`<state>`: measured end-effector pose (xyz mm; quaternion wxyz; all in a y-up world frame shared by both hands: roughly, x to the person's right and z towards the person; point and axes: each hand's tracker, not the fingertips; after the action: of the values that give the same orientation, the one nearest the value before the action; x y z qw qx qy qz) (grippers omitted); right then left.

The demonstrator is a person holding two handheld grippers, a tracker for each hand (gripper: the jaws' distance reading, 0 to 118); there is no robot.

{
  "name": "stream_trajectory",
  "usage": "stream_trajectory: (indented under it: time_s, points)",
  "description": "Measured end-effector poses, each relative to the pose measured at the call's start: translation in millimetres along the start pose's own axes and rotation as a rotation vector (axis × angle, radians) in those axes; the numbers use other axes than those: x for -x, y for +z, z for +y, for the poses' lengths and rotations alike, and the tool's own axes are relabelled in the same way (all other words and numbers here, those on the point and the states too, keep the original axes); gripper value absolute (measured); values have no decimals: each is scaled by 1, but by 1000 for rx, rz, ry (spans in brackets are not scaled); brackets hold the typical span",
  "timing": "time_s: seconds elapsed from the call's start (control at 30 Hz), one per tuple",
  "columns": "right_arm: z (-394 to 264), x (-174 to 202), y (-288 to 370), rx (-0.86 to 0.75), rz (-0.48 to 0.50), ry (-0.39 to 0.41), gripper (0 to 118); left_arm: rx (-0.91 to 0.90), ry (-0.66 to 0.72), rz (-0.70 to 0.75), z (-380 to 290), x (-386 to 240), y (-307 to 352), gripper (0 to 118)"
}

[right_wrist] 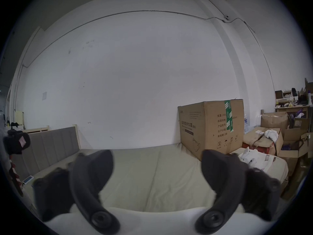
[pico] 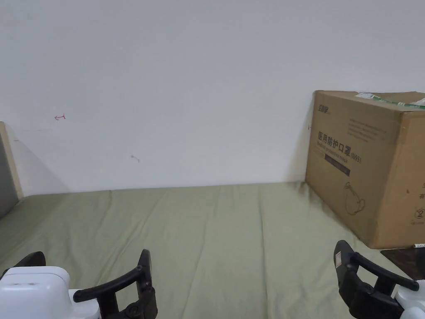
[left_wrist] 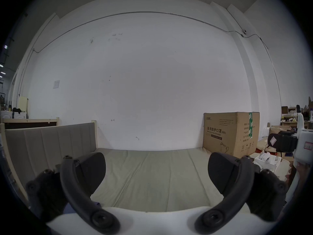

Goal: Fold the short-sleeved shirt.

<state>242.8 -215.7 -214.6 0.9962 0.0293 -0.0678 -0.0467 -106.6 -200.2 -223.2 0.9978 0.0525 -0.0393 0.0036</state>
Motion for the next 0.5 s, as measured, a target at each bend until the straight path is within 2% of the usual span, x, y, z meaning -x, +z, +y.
stream_trajectory:
  time_s: [0.2,0.37,0.5]
  points:
    - [1,4,-1,4,-6,44,118,7,-15,4,4,-3,0,118]
    - [2,10,-3,24,24,49,118,28,43,-39,6,3,0,118]
    - [3,15,-4,27,44,60,118,50,18,-7,6,2,-5,118]
